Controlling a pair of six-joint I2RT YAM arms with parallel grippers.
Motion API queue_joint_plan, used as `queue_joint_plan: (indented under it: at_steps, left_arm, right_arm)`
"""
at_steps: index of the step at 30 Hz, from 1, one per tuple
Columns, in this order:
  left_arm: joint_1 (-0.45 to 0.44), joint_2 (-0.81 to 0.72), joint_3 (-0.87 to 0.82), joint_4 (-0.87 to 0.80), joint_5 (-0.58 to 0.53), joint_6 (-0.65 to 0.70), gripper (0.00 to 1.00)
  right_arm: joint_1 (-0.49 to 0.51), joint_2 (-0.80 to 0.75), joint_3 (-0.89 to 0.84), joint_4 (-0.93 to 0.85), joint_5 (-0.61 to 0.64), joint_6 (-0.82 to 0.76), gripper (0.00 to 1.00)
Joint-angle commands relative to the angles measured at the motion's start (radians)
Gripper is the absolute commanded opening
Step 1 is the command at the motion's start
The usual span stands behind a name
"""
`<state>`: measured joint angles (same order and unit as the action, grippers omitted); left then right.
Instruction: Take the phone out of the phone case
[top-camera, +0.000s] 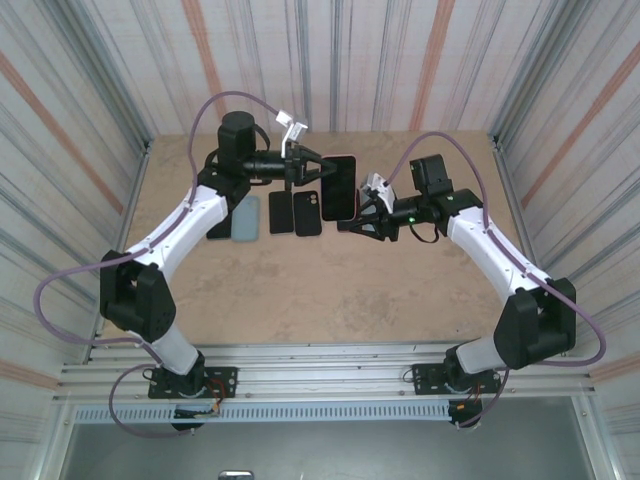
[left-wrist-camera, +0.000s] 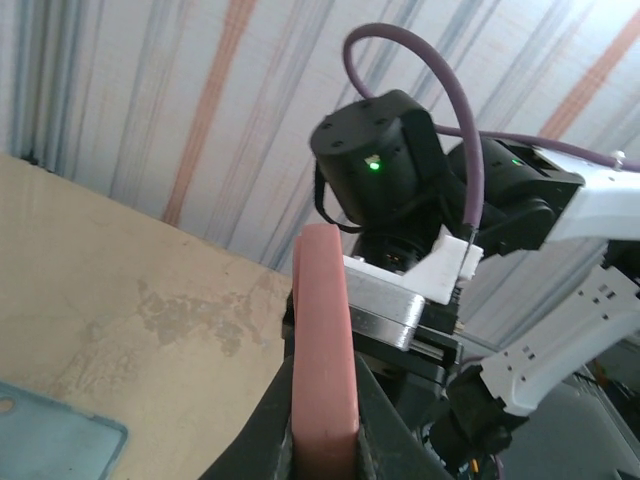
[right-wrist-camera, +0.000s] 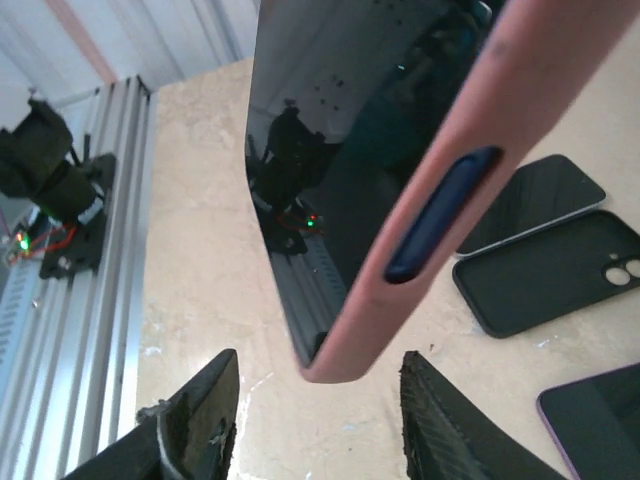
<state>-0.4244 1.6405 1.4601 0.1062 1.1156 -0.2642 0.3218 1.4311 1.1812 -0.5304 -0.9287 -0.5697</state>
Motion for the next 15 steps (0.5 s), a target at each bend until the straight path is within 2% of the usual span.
queue_joint_plan:
  at_steps: [1, 8, 15]
  left_arm:
    - [0.013, -0.076, 0.038, -0.004, 0.080, 0.065, 0.00]
    - [0.013, -0.076, 0.018, 0.027, 0.093, 0.037, 0.00]
    - [0.013, -0.071, 0.020, 0.031, 0.099, 0.027, 0.00]
  right_arm:
    - [0.008, 0.008, 0.031, -0.026, -0.056, -0.054, 0.39]
    - [0.012, 0.000, 0.015, 0.005, -0.070, -0.053, 0.28]
    - [0.019, -0.008, 0.002, 0.036, -0.096, -0.043, 0.29]
